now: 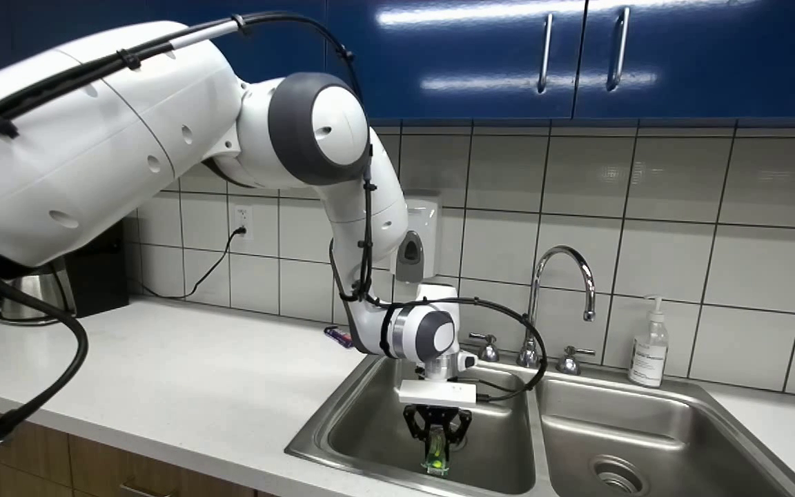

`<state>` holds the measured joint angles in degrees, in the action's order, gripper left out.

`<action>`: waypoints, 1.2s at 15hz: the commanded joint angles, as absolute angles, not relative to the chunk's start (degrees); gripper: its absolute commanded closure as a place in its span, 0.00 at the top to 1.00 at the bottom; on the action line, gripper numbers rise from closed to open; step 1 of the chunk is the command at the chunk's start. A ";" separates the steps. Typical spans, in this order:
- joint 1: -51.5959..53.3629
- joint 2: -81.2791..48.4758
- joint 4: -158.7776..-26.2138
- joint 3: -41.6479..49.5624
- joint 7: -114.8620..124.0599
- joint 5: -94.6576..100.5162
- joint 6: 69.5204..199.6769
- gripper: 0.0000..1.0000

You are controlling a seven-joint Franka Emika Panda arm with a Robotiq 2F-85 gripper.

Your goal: Remove the chocolate bar from the sink

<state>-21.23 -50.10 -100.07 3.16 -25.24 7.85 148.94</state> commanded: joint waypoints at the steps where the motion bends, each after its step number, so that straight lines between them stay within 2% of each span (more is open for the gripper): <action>1: -19.56 -41.40 -106.74 4.18 -23.19 8.00 148.77 0.14; 11: -14.05 -25.48 -120.30 5.37 -20.13 9.03 148.69 0.14; 18: -8.15 -19.25 -127.56 4.26 -19.65 11.00 148.69 0.14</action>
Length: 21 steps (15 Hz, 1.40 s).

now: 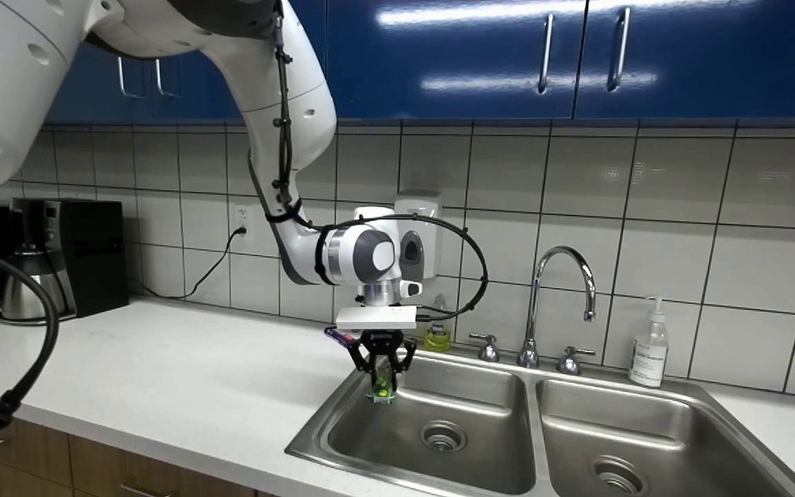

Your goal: Remove the chocolate bar from the sink

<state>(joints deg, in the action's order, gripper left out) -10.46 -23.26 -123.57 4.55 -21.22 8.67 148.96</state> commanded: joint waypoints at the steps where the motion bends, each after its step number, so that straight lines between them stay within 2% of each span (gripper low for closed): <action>1: -6.94 -18.81 -128.36 3.96 -19.64 11.84 148.82 0.14; 11: 5.46 -21.17 -130.85 -1.13 -18.15 20.26 148.53 0.14; 20: 8.49 -23.48 -130.36 -3.13 -18.60 21.27 148.33 0.14; 21: 8.48 -23.33 -130.48 -3.09 -18.59 21.36 148.39 0.64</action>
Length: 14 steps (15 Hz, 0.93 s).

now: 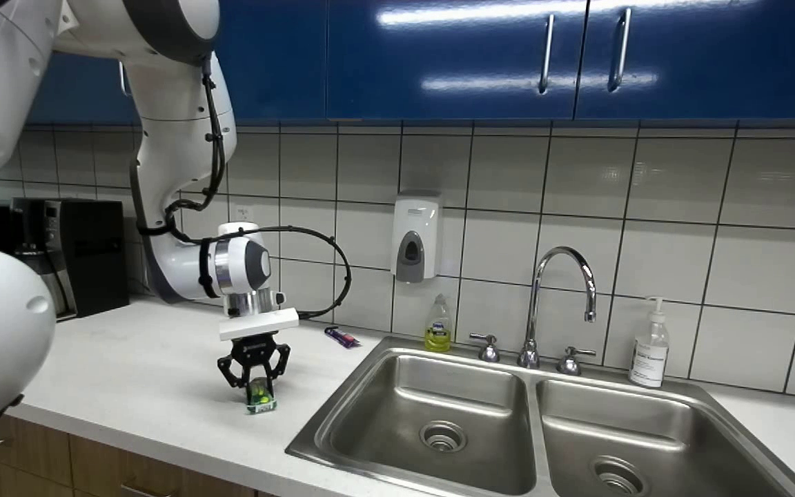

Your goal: Remove the chocolate bar from the sink

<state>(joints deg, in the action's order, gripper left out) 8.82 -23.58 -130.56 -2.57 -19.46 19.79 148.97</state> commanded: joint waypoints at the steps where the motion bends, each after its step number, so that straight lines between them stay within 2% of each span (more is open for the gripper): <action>1: 8.47 -23.18 -130.61 -3.02 -18.49 21.47 148.56 0.66; 5: 8.35 -21.85 -131.58 -2.91 -18.35 21.60 149.17 0.95; 6: 8.24 -21.41 -131.89 -2.92 -18.41 21.54 149.43 0.99; 14: 7.27 -16.81 -133.89 -3.14 -17.89 20.08 149.82 1.00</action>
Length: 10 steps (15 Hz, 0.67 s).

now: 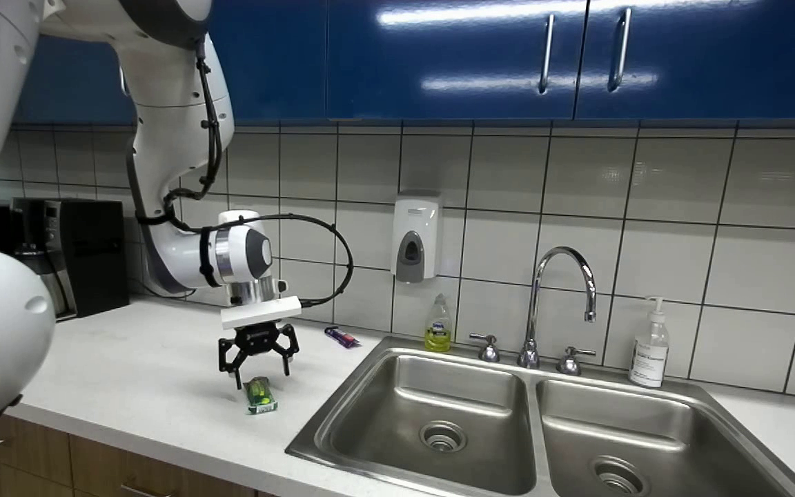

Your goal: Remove the chocolate bar from the sink

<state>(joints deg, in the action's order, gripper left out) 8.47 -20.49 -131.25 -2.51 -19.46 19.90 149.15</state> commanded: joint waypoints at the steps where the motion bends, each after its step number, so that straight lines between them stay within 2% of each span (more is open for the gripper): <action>1: 7.25 -16.32 -134.06 -2.99 -16.65 19.56 149.51 1.00; 10: 8.06 -10.30 -138.47 -2.49 2.37 11.26 147.99 1.00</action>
<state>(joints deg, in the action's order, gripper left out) 8.04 -14.54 -135.39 -2.27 -4.09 13.59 149.15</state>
